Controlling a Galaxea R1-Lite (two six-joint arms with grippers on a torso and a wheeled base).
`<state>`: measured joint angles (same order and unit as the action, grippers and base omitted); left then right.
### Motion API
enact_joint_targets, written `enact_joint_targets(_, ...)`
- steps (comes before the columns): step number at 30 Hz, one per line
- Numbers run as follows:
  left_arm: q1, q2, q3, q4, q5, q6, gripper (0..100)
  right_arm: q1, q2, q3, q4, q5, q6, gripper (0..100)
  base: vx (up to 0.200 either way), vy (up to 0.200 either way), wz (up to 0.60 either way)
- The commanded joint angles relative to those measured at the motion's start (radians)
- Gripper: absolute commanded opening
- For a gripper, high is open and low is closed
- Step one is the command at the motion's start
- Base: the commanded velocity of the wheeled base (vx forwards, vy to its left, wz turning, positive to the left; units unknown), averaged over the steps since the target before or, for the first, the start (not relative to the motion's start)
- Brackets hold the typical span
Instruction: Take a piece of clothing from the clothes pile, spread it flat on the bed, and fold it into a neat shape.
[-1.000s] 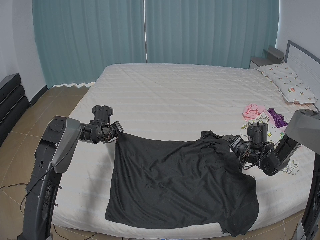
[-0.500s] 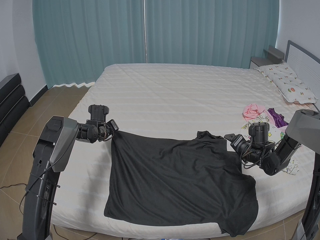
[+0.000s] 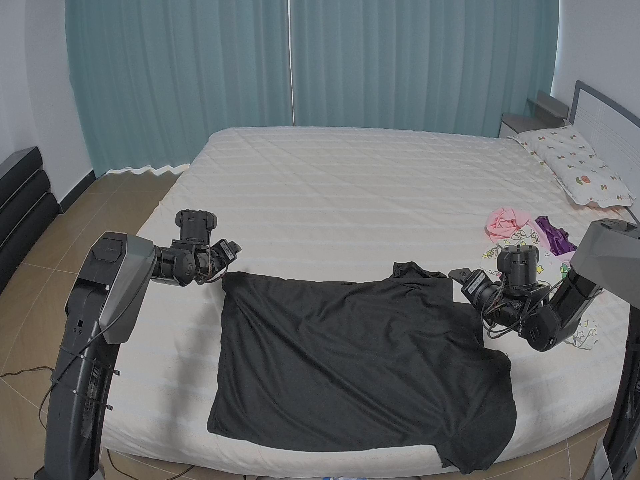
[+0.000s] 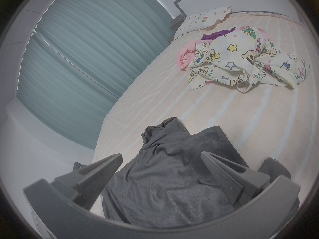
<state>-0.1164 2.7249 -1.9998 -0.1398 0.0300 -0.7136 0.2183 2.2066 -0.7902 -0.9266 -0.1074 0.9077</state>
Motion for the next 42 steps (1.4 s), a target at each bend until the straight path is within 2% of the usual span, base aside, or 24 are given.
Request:
enact_joint_targets(1,0.014,-0.077,0.045,0.026,-0.036,-0.086,100,-0.002,-0.002,-0.003,0.005,0.002,-0.007,100,0.000,0.000,0.00)
enact_joint_targets(4,0.029,-0.191,0.213,0.022,-0.145,-0.096,100,-0.022,0.004,-0.018,0.015,0.011,-0.039,100,0.000,0.000,0.00)
enact_joint_targets(5,0.030,-0.209,0.243,0.019,-0.160,-0.096,100,-0.025,0.007,-0.020,0.015,0.012,-0.046,100,0.000,0.000,0.00)
enact_joint_targets(6,0.034,-0.258,0.329,0.002,-0.199,-0.096,100,-0.036,0.013,-0.026,0.017,0.018,-0.062,100,0.000,0.000,0.00)
enact_joint_targets(13,0.032,-0.432,0.745,-0.198,-0.236,-0.098,100,-0.082,0.081,-0.123,0.106,0.045,-0.154,100,0.000,0.000,0.00)
enact_joint_targets(18,0.026,-0.499,0.974,-0.308,-0.248,-0.102,100,-0.155,0.162,-0.215,0.149,0.135,-0.283,100,0.000,0.000,0.00)
enact_joint_targets(23,0.024,-0.498,1.087,-0.389,-0.277,-0.136,100,-0.163,0.216,-0.307,0.218,0.150,-0.308,100,0.000,0.000,0.00)
enact_joint_targets(27,0.027,-0.499,1.122,-0.460,-0.286,-0.150,100,-0.160,0.240,-0.330,0.258,0.149,-0.309,100,0.000,0.000,0.00)
enact_joint_targets(42,0.038,-0.511,1.201,-0.475,-0.289,-0.142,100,-0.188,0.328,-0.383,0.235,0.157,-0.291,100,0.000,0.000,0.00)
